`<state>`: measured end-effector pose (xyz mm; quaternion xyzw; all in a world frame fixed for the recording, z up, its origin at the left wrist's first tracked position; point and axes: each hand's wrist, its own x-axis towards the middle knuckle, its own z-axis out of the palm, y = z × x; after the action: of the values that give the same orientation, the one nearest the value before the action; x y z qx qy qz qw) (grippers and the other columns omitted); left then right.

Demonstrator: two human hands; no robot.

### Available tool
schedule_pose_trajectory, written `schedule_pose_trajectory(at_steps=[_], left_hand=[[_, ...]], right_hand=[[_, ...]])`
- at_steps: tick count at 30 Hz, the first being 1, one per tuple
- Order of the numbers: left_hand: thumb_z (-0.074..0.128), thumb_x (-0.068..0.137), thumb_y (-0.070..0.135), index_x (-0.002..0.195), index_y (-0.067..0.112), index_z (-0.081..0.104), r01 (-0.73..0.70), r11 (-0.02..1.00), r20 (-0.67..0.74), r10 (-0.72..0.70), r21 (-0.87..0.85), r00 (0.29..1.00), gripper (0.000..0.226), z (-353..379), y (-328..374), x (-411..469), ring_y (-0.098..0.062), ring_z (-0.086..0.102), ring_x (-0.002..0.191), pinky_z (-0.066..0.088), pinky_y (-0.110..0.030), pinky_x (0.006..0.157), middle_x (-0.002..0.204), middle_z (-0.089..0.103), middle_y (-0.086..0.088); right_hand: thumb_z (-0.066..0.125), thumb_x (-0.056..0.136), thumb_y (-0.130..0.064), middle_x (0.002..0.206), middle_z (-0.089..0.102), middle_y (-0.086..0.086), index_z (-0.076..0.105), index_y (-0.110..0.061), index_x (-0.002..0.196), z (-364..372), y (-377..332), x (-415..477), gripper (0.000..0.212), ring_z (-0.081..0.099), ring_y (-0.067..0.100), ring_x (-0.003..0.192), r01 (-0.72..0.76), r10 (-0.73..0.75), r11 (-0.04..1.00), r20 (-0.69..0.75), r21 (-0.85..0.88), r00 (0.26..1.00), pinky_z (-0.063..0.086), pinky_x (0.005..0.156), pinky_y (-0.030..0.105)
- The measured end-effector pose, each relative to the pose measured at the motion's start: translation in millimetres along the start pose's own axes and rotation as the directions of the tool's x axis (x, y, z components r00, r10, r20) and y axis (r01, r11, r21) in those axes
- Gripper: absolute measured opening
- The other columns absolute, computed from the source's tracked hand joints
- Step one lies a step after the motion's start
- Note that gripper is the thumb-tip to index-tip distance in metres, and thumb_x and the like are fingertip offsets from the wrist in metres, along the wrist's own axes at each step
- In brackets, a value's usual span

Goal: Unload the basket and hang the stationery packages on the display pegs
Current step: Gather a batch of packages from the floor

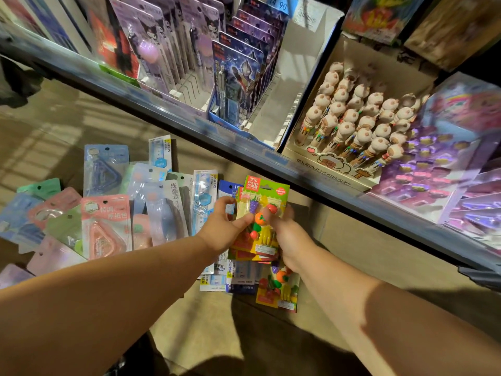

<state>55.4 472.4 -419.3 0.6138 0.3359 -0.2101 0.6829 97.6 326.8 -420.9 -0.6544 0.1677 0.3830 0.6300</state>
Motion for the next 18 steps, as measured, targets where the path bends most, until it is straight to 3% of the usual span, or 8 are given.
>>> schedule_pose_trajectory(at_steps=[2, 5, 7, 9, 12, 14, 16, 18], left_hand=[[0.07, 0.089, 0.03, 0.139, 0.031, 0.023, 0.027, 0.998, 0.017, -0.026, -0.05, 1.0, 0.069, -0.6, -3.6, 1.3, -0.025, 0.069, 0.081, 0.059, -0.048, 0.082, 0.117, 0.061, -0.017], [0.079, 0.074, 0.045, 0.141, 0.023, 0.026, 0.059, 0.995, 0.047, -0.055, -0.08, 0.997, 0.088, 1.2, -5.5, -1.4, -0.014, 0.068, 0.069, 0.055, -0.036, 0.069, 0.101, 0.067, -0.009], [0.09, 0.047, 0.059, 0.138, 0.012, 0.038, 0.079, 0.996, 0.069, -0.076, -0.049, 0.995, 0.115, 1.2, -6.6, -0.8, -0.014, 0.07, 0.076, 0.056, -0.035, 0.071, 0.097, 0.069, -0.004], [0.097, 0.03, 0.056, 0.136, 0.011, 0.043, 0.092, 0.993, 0.069, -0.087, -0.07, 0.994, 0.127, -0.9, -10.9, 3.0, -0.022, 0.073, 0.089, 0.059, -0.041, 0.077, 0.105, 0.072, -0.007], [0.097, 0.047, 0.031, 0.133, 0.011, 0.04, 0.134, 0.988, 0.089, -0.127, -0.076, 0.988, 0.105, -1.8, -8.1, -1.0, -0.028, 0.073, 0.091, 0.06, -0.042, 0.075, 0.108, 0.071, -0.011], [0.09, 0.058, 0.018, 0.128, 0.016, 0.036, 0.148, 0.987, 0.085, -0.142, -0.066, 0.986, 0.089, -0.2, -7.8, -3.9, -0.027, 0.072, 0.09, 0.06, -0.042, 0.076, 0.107, 0.069, -0.009], [0.09, 0.052, 0.018, 0.126, 0.019, 0.035, 0.153, 0.987, 0.082, -0.148, -0.057, 0.986, 0.092, 1.4, -9.3, -4.8, -0.028, 0.072, 0.09, 0.059, -0.043, 0.077, 0.107, 0.069, -0.008], [0.09, 0.052, 0.016, 0.124, 0.02, 0.037, 0.152, 0.988, 0.077, -0.148, -0.039, 0.986, 0.09, 2.4, -12.9, -5.0, -0.028, 0.071, 0.091, 0.059, -0.044, 0.079, 0.108, 0.068, -0.008]], right_hand=[[0.065, 0.078, -0.052, 0.112, 0.067, 0.001, 0.032, -0.036, 0.133, -0.9, -0.5, -0.5, 0.067, 0.068, 0.026, 0.101, 0.009, -0.01, 1.0, 0.009, 0.014, 1.0, 0.052, 0.094, 0.053], [0.065, 0.076, -0.057, 0.115, 0.068, 0.004, 0.04, -0.035, 0.128, 1.7, 3.2, -0.5, 0.062, 0.067, 0.027, 0.104, 0.023, -0.022, 1.0, 0.019, -0.017, 1.0, 0.05, 0.097, 0.053], [0.066, 0.066, -0.066, 0.114, 0.07, 0.003, 0.047, -0.033, 0.126, 6.9, 4.7, -1.9, 0.071, 0.068, 0.025, 0.105, 0.001, 0.001, 0.997, 0.029, -0.072, 1.0, 0.049, 0.1, 0.052], [0.066, 0.056, -0.081, 0.118, 0.07, 0.001, 0.051, -0.029, 0.133, 9.7, 7.3, -2.4, 0.094, 0.067, 0.024, 0.106, -0.061, 0.063, 0.995, 0.012, -0.082, 0.998, 0.048, 0.101, 0.051], [0.05, 0.073, -0.082, 0.114, 0.072, 0.005, 0.061, -0.023, 0.128, 1.6, 12.0, 1.2, 0.082, 0.069, 0.027, 0.104, -0.162, 0.162, 0.987, -0.016, 0.008, 0.987, 0.05, 0.098, 0.05], [0.044, 0.072, -0.086, 0.117, 0.071, 0.005, 0.065, -0.023, 0.121, -7.1, 15.2, 0.4, 0.083, 0.067, 0.027, 0.108, -0.213, 0.213, 0.977, -0.065, 0.009, 0.975, 0.046, 0.102, 0.052], [0.045, 0.067, -0.09, 0.136, 0.059, 0.004, 0.055, -0.025, 0.134, -20.6, 22.9, 1.1, 0.094, 0.056, 0.027, 0.123, -0.259, 0.243, 0.965, -0.215, -0.045, 0.946, 0.038, 0.109, 0.052], [0.045, 0.089, -0.069, 0.142, 0.051, 0.006, 0.044, -0.024, 0.142, -35.7, 30.4, -1.1, 0.069, 0.05, 0.027, 0.125, -0.237, 0.154, 0.95, -0.355, -0.203, 0.922, 0.041, 0.105, 0.042]])
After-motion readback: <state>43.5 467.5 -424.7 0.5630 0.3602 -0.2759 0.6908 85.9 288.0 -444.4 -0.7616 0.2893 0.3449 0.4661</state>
